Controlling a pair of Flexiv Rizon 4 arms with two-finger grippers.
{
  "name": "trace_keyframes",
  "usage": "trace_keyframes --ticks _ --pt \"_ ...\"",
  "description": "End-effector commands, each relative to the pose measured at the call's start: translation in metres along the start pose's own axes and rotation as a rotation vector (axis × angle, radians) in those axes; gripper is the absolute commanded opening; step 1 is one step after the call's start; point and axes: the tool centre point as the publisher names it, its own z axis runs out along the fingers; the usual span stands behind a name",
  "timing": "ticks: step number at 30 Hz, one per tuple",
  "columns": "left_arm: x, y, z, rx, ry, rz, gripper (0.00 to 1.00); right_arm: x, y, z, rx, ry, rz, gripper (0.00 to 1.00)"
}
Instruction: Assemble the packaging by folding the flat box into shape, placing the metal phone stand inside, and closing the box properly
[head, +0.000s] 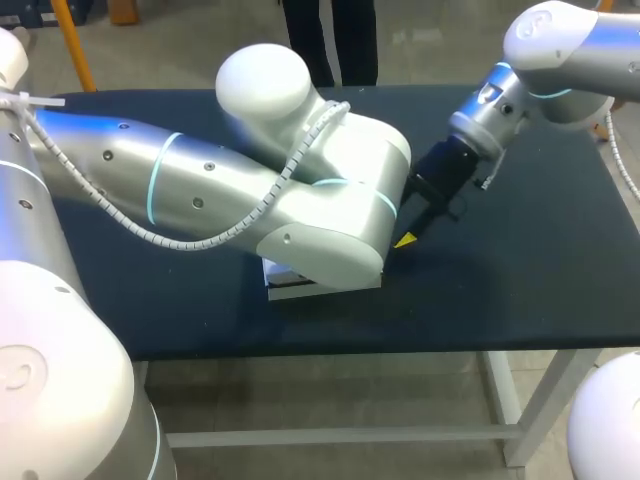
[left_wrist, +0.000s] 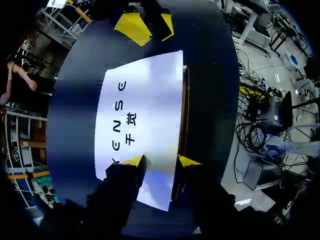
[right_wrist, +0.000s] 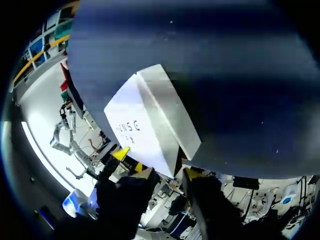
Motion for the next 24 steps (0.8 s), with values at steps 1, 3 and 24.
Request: trace_keyframes --ticks 1,3,24 --pt "0.001 0.001 0.002 -0.002 -0.002 0.000 0.42 0.000 -0.013 0.000 -0.060 0.005 -0.019 0.22" --pt "0.002 0.000 0.002 -0.003 -0.001 0.000 0.42 0.002 -0.015 0.001 -0.063 0.004 -0.034 0.11" --pt "0.003 0.000 0.002 -0.004 0.004 0.006 0.43 0.009 -0.007 0.028 -0.028 -0.047 -0.074 0.00"
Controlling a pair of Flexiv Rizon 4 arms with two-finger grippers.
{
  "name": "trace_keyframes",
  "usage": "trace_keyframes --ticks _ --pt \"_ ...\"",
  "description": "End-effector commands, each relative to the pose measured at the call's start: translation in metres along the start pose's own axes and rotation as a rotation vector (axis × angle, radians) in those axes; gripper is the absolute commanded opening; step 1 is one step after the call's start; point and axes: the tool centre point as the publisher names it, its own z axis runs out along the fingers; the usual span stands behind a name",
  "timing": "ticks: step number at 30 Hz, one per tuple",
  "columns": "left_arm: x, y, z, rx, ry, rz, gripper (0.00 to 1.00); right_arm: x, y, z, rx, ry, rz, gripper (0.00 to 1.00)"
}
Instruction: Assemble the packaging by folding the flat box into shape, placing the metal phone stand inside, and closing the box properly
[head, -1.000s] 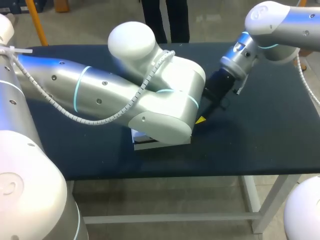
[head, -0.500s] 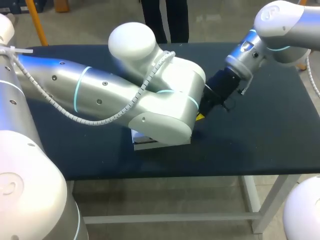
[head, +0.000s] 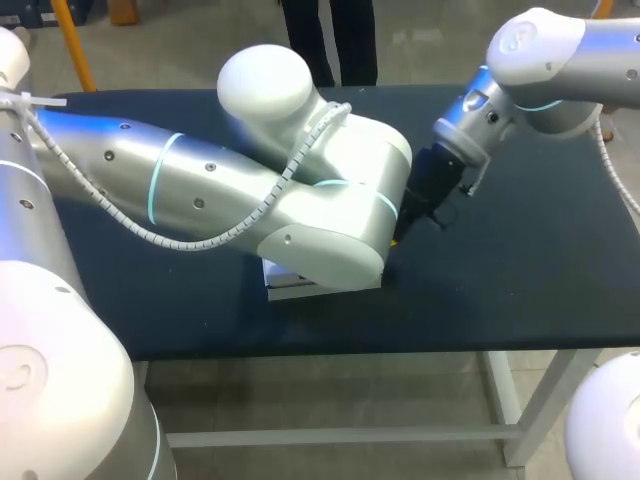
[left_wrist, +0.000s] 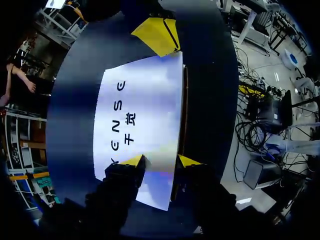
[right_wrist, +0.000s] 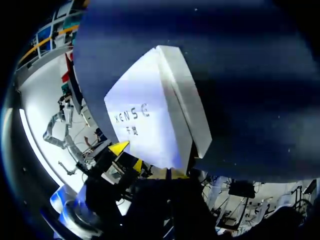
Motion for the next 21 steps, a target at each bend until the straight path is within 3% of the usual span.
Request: trace_keyframes --ticks 1,21 --pt "0.0010 0.0003 0.0016 0.000 0.001 -0.002 0.43 0.0007 0.0044 0.0011 0.014 -0.005 0.001 0.00" --pt "0.0021 0.0005 0.0038 -0.003 0.008 -0.004 0.44 -0.0081 0.0058 0.0099 0.032 -0.007 0.009 0.00"
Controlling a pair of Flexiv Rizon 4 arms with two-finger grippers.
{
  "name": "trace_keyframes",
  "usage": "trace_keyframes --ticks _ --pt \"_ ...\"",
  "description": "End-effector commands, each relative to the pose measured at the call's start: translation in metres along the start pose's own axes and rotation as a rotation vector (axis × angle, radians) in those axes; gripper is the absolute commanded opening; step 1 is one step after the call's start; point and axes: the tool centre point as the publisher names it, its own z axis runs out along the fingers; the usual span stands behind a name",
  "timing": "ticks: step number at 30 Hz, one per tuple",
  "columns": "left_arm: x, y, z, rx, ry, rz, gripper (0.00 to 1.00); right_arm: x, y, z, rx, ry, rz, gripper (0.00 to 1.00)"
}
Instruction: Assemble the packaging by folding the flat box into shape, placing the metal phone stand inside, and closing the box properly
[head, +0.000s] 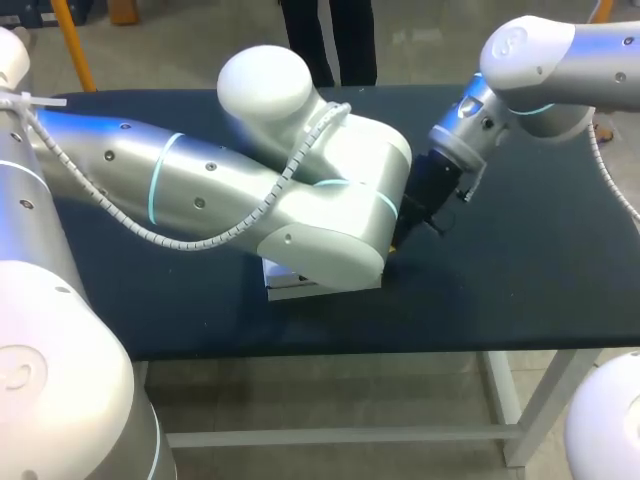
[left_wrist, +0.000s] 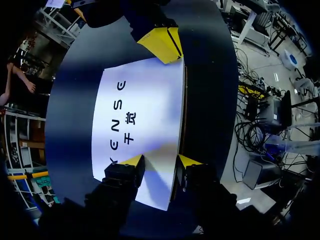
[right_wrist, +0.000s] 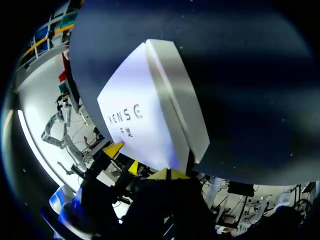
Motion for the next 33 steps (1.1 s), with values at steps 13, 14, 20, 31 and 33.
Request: trace_keyframes --ticks 13,14,20,31,33 --pt "0.003 0.002 0.004 -0.002 0.013 0.000 0.45 -0.004 0.005 0.004 0.016 0.004 0.007 0.00" --pt "0.003 0.002 0.004 -0.001 0.014 0.001 0.45 -0.004 0.005 0.004 0.016 0.004 0.008 0.00" --pt "0.005 0.005 0.003 0.003 0.023 0.006 0.50 -0.003 0.005 0.005 0.015 0.003 0.011 0.00" --pt "0.010 0.027 -0.040 0.151 0.004 0.071 0.46 -0.002 0.006 0.005 0.014 0.002 0.014 0.00" --pt "0.007 0.030 -0.046 0.185 0.011 0.087 0.31 -0.002 0.006 0.005 0.015 0.002 0.015 0.00"
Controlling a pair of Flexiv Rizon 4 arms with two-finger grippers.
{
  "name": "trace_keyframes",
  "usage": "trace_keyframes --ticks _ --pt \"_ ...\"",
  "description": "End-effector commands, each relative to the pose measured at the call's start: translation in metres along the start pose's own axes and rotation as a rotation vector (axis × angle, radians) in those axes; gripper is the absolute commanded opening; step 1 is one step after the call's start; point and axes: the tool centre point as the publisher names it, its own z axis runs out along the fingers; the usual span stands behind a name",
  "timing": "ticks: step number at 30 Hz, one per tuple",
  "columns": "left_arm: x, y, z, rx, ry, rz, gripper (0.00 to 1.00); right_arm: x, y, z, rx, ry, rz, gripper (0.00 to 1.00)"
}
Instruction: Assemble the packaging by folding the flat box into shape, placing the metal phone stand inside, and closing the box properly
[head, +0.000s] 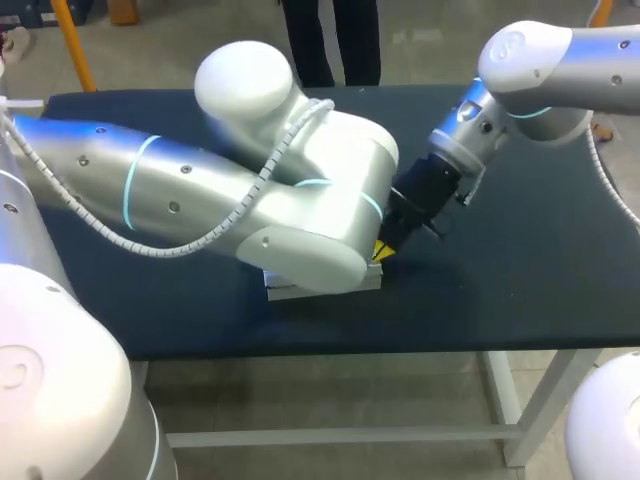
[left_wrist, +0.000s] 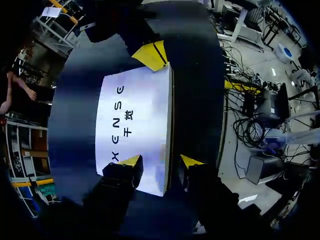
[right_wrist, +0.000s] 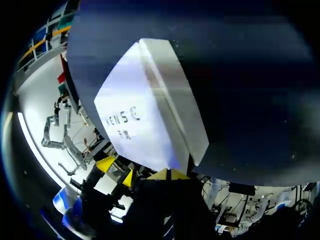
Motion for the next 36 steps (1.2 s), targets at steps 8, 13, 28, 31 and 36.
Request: trace_keyframes --ticks 8,13,28,31,36 --pt "-0.014 0.024 -0.013 0.219 0.085 -0.011 0.00 0.002 0.003 0.002 0.005 -0.005 0.002 0.00" --pt "-0.020 0.025 0.003 0.239 0.149 -0.043 0.00 0.003 0.004 0.003 0.005 -0.007 0.004 0.00" --pt "-0.015 0.031 0.018 0.231 0.198 -0.084 0.00 0.000 0.004 0.004 -0.008 -0.008 0.013 0.00" --pt "-0.013 0.032 0.018 0.228 0.197 -0.089 0.00 -0.001 0.004 0.004 -0.013 -0.008 0.017 0.00" --pt "-0.011 0.032 0.019 0.221 0.189 -0.093 0.00 -0.002 0.005 0.005 -0.025 -0.011 0.024 0.00"
